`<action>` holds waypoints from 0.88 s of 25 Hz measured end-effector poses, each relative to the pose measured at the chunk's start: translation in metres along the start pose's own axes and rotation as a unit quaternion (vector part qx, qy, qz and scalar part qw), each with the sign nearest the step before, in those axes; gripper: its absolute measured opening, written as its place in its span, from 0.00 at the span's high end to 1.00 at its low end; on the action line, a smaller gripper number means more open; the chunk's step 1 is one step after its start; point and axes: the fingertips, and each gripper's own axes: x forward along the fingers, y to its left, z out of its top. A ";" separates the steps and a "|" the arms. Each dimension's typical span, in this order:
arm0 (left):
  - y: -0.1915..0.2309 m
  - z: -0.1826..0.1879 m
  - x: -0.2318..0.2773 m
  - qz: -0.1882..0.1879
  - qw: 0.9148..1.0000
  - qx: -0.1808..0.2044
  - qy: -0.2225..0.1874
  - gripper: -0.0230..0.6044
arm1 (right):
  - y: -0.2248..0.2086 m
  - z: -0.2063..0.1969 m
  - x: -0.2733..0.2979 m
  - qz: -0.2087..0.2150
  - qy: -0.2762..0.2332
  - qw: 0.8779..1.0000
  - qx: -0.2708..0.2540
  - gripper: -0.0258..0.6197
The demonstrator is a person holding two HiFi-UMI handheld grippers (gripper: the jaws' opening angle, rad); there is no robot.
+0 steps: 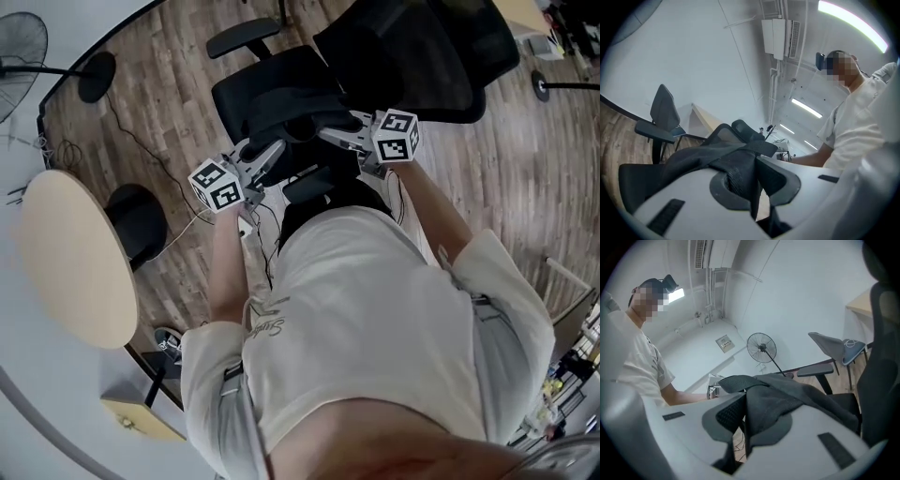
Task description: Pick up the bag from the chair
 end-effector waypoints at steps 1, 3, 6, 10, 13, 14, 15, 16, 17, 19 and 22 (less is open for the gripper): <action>-0.001 0.007 0.003 0.007 1.000 0.001 -0.013 0.89 | 0.001 0.008 -0.003 0.001 -0.005 1.000 -0.005 0.92; -0.007 0.017 0.007 0.017 0.999 0.011 -0.028 0.89 | 0.005 0.022 -0.009 0.006 -0.015 1.000 -0.019 0.92; -0.024 0.028 0.013 0.029 0.999 0.027 -0.023 0.89 | 0.014 0.038 -0.020 0.011 -0.030 0.998 -0.048 0.92; -0.051 0.042 0.014 0.037 0.997 0.061 -0.014 0.89 | 0.033 0.054 -0.031 0.024 -0.041 0.995 -0.085 0.92; -0.071 0.049 0.009 0.051 0.995 0.087 -0.018 0.89 | 0.053 0.060 -0.037 0.038 -0.040 0.991 -0.125 0.92; -0.077 0.052 0.007 0.054 0.994 0.095 -0.021 0.89 | 0.060 0.062 -0.038 0.041 -0.038 0.989 -0.139 0.92; -0.081 0.056 0.005 0.057 0.993 0.103 -0.025 0.89 | 0.064 0.065 -0.038 0.042 -0.037 0.987 -0.152 0.92; -0.084 0.061 0.003 0.059 0.992 0.110 -0.029 0.89 | 0.068 0.069 -0.038 0.042 -0.036 0.985 -0.163 0.92; -0.086 0.065 0.002 0.061 0.991 0.117 -0.033 0.89 | 0.071 0.074 -0.037 0.042 -0.037 0.983 -0.172 0.92; -0.090 0.072 0.000 0.067 0.988 0.130 -0.038 0.89 | 0.075 0.083 -0.036 0.036 -0.042 0.980 -0.189 0.92; -0.091 0.089 -0.002 0.078 0.984 0.154 -0.047 0.89 | 0.077 0.102 -0.032 0.028 -0.051 0.975 -0.214 0.92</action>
